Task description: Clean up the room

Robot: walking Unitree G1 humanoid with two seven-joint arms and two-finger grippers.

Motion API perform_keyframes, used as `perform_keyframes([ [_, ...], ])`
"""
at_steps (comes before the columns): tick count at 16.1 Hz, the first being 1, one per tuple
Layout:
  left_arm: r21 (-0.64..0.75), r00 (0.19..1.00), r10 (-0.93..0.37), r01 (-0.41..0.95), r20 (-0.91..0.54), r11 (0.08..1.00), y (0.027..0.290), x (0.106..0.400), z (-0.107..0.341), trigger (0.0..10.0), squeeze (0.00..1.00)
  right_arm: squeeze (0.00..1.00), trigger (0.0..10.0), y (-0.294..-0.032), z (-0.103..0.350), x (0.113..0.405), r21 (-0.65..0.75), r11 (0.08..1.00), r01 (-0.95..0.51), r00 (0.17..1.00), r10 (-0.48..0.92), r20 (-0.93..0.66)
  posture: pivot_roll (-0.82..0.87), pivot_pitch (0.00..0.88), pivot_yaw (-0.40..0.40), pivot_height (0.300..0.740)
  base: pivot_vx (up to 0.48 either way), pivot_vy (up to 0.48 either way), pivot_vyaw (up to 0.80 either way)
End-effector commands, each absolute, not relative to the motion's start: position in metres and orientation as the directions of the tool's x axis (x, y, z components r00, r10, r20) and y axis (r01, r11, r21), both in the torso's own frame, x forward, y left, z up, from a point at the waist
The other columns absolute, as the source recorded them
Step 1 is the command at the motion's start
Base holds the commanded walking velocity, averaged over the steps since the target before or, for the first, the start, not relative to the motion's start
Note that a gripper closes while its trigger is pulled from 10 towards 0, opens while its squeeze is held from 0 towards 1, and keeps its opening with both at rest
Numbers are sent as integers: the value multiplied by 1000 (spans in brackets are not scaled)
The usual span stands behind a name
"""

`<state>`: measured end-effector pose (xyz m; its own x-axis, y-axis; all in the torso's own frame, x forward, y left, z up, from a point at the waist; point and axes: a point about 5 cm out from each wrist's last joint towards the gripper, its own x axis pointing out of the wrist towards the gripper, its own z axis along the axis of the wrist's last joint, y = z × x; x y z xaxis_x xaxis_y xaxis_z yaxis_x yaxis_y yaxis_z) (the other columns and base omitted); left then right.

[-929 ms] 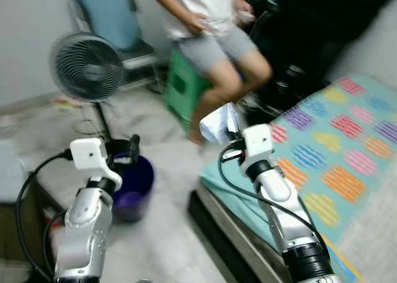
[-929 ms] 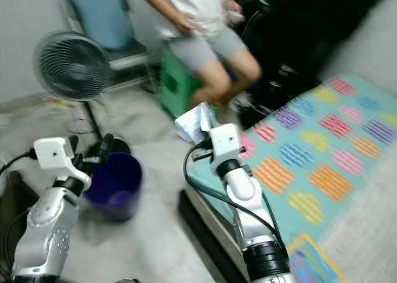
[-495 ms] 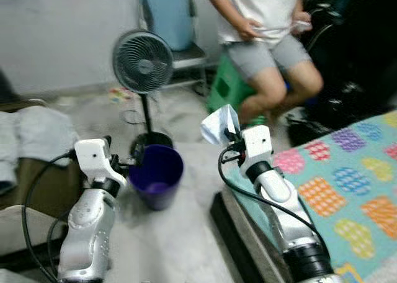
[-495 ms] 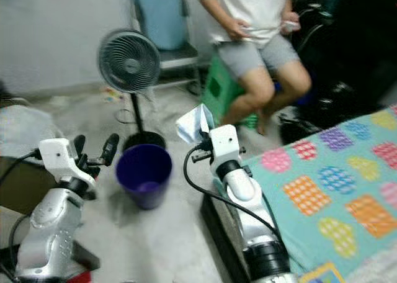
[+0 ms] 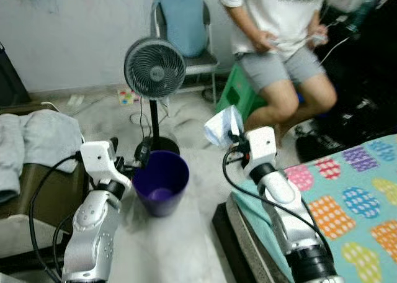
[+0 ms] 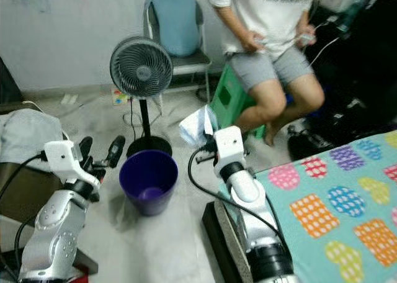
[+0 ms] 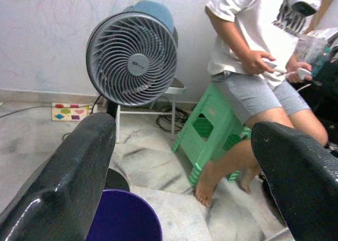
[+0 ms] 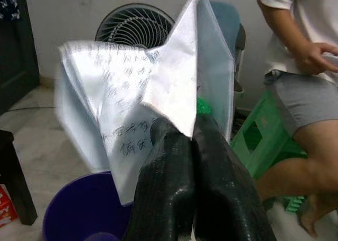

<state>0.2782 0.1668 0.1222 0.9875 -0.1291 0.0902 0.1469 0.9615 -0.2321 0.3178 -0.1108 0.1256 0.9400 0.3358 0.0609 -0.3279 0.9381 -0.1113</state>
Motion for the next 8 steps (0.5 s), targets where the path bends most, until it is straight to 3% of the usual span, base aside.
perform_keyframes([
  [1,-229,983,-153,173,100,958,163,278,125,10000,0,0,10000,-113,127,319,-120,939,-323,941,333,67,-2,25,-91,740,409,0,0],
  [5,-230,984,-150,169,98,958,164,279,125,10000,0,0,10000,-112,128,319,-125,936,-328,938,338,70,-3,31,-92,740,398,0,0],
  [6,-224,987,-140,156,83,962,165,279,124,10000,0,0,10000,-112,128,319,-124,936,-328,939,338,70,-4,35,-92,740,274,0,488],
  [8,-220,990,-121,135,76,966,166,280,123,10000,0,0,10000,-112,128,320,-122,937,-326,939,336,70,-3,36,-91,740,0,0,456],
])
